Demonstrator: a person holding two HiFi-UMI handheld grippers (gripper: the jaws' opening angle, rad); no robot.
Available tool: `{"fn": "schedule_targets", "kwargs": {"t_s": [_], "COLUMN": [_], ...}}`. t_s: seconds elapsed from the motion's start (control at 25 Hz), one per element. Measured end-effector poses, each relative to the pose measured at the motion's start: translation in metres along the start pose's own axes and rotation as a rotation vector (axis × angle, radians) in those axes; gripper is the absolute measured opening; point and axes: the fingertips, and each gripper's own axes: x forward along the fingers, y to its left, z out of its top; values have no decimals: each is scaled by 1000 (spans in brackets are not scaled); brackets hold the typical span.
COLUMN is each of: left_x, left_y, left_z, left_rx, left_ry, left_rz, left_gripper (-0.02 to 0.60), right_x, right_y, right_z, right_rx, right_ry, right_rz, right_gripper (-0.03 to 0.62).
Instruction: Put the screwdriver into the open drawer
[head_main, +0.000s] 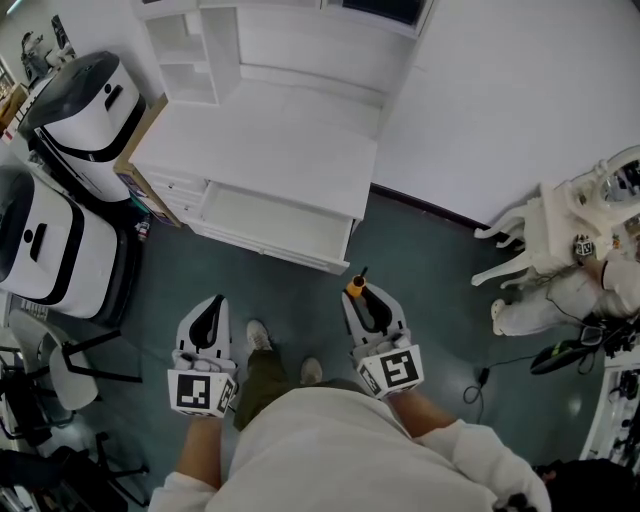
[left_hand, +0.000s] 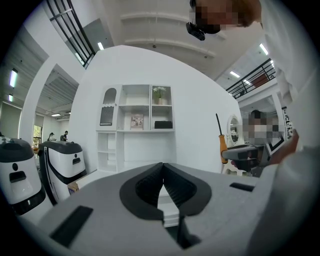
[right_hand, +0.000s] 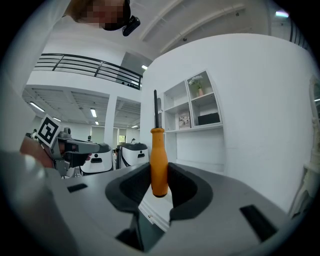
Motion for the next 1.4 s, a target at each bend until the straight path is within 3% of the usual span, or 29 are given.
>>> {"fn": "schedule_targets", "kwargs": {"t_s": [0.4,0.88,1.4], "left_x": [42,103,138], "left_y": [44,113,165], "left_z": [-2,-2,-3], "left_rx": [-3,-4,-4], "left_ry": [6,7,14], "left_rz": [-41,-143,-234], "left_gripper": [5,5,5], "right_x": [52,136,198], "right_y": [-4,-2,9], "right_z": [5,15,24], "right_rx": [-9,-32,-73], "right_ry": [9,24,36], "right_rz": [-40,-122,-188], "right_gripper": [115,115,115]}}
